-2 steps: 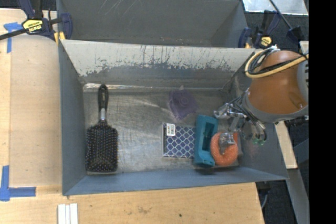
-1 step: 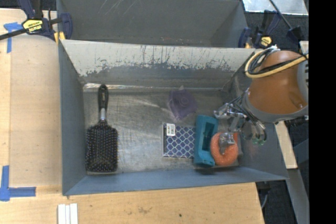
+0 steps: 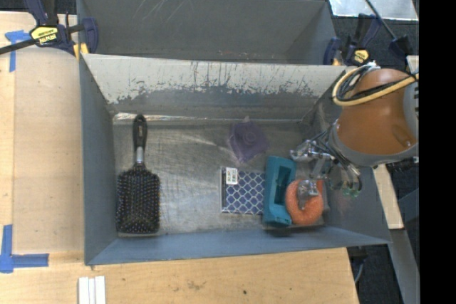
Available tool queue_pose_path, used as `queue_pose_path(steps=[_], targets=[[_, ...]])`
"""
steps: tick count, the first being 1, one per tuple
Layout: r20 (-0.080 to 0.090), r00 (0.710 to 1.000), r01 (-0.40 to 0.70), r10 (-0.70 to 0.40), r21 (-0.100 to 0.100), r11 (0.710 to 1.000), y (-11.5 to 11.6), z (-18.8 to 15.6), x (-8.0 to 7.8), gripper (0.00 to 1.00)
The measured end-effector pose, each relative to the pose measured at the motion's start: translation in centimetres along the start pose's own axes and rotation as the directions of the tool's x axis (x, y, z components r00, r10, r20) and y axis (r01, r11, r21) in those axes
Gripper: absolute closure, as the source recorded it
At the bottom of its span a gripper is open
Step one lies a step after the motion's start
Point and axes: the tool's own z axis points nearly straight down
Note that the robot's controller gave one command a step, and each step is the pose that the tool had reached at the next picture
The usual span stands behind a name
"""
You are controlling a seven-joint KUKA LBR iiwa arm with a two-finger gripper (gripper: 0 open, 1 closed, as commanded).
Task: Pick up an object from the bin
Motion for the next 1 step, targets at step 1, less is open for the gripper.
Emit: queue_pose_path(steps=[1], targets=[[0.0, 1.0, 0.0, 0.0, 0.0, 1.0, 0.0, 0.0, 0.0, 1.0]])
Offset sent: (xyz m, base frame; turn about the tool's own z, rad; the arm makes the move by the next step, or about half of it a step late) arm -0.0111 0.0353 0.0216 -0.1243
